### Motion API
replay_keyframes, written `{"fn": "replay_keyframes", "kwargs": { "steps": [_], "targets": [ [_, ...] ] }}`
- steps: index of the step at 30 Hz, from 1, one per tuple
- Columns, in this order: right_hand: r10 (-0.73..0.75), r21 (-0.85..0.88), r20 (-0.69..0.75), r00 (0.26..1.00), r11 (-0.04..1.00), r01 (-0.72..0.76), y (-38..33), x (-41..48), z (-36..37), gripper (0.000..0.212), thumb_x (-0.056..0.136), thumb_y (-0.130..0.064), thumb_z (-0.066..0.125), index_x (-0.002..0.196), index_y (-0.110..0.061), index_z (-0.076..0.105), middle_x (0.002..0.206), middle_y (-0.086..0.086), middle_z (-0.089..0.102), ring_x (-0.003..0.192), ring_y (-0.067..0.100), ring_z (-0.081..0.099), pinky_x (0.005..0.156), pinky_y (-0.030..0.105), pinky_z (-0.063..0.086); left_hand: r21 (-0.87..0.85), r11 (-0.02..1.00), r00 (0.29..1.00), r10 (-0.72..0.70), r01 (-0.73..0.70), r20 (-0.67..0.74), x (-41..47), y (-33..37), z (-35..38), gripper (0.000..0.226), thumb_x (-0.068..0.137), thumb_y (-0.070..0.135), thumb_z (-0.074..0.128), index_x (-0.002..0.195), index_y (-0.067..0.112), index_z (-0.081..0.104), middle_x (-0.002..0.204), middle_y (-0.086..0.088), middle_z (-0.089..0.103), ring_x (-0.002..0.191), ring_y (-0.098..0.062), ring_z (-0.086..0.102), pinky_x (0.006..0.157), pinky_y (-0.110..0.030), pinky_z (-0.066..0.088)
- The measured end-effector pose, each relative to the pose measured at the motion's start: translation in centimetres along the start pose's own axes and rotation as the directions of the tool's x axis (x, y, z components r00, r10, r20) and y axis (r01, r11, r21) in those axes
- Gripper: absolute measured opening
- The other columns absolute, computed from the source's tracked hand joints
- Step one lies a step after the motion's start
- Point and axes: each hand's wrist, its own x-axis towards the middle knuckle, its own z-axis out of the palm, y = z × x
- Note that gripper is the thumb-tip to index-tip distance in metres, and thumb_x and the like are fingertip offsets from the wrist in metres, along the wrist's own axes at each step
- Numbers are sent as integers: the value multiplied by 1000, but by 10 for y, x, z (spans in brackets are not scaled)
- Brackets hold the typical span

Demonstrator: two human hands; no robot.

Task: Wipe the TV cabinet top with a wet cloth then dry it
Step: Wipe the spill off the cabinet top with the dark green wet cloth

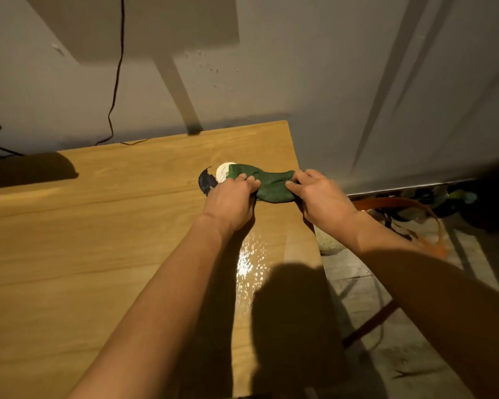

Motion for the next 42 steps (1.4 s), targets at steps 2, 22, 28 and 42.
{"fn": "replay_keyframes", "kwargs": {
  "steps": [2,22,28,42],
  "targets": [
    [20,-8,12,1000,1000,-20,-10,-19,3,44,90,-5,57,133,-13,55,124,5,53,112,25,45,90,40,48,-18,999,999,33,-33,5,-18,3,4,43,96,19,52,139,25,54,149,-5,48,126,-32,54,99,-46,49],
    [276,15,-37,961,961,-275,-113,-218,41,49,79,-2,65,127,-15,61,116,2,56,109,24,50,77,37,51,-73,972,969,229,-223,92,-186,37,51,52,95,19,53,146,29,45,156,2,38,139,-20,40,108,-37,40],
    [367,-2,40,929,930,-367,-149,-261,45,57,83,-5,61,137,-20,50,126,0,47,117,20,45,84,40,53,-88,971,966,230,-221,120,-231,39,62,52,95,22,51,146,31,44,157,5,37,141,-20,38,108,-39,43],
    [7,-156,112,994,988,10,-285,-257,66,42,86,-2,58,127,0,51,124,19,52,114,35,49,81,40,51,-1,999,990,-46,46,135,-404,-22,60,58,82,16,64,137,24,49,139,-3,58,126,-22,55,96,-39,50]
  ]
}}
